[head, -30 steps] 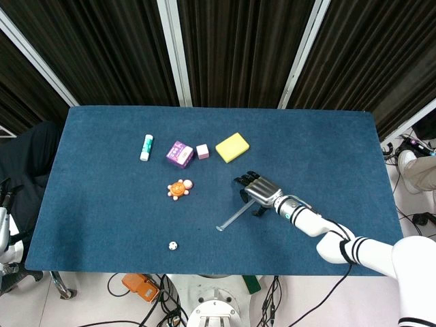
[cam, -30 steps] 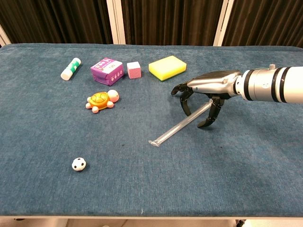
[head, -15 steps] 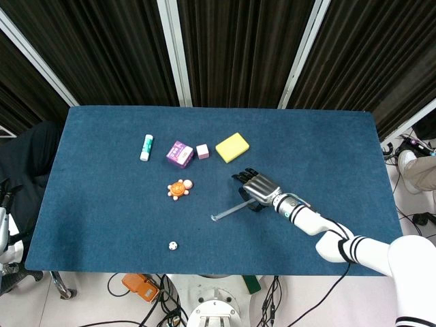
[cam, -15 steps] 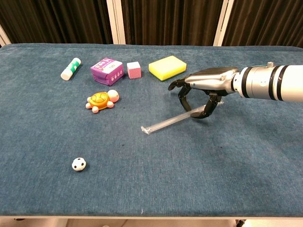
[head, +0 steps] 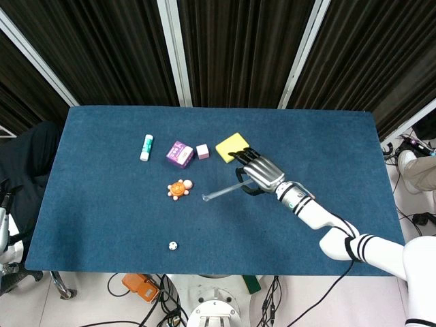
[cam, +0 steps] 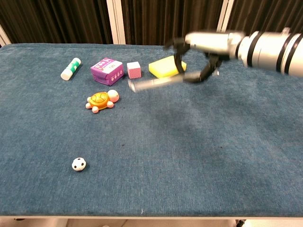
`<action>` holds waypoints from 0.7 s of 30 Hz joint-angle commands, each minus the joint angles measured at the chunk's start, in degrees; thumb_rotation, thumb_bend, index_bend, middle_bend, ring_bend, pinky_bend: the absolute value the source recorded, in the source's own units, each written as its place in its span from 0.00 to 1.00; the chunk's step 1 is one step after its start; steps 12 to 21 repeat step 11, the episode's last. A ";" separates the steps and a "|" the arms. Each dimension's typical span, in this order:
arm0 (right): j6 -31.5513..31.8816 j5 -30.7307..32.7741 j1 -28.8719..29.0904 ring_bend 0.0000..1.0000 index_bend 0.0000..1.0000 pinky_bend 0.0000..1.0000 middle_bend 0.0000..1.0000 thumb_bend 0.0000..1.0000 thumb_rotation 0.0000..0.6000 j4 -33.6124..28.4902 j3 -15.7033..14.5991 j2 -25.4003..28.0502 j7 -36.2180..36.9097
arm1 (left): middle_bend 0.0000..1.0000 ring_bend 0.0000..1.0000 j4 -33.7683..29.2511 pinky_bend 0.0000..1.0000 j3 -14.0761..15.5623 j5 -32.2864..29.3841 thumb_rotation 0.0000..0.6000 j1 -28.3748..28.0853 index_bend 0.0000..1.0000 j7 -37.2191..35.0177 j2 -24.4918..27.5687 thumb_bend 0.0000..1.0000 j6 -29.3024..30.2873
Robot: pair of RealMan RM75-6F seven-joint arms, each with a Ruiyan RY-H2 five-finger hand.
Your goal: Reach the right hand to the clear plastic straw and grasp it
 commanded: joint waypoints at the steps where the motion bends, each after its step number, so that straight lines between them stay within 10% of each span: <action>1: 4.16 0.77 -1.57 0.15 0.67 0.12 0.11 0.58 1.00 -2.50 2.13 2.30 0.13 | 0.00 0.01 -0.01 0.09 -0.01 -0.03 1.00 0.01 0.15 -0.04 0.01 0.32 0.01; 21: 8.73 1.70 -2.99 0.15 0.68 0.13 0.11 0.58 1.00 -5.19 4.39 5.66 -0.60 | 0.00 0.01 -0.02 0.09 0.02 0.00 1.00 0.08 0.15 0.30 -0.18 0.32 0.29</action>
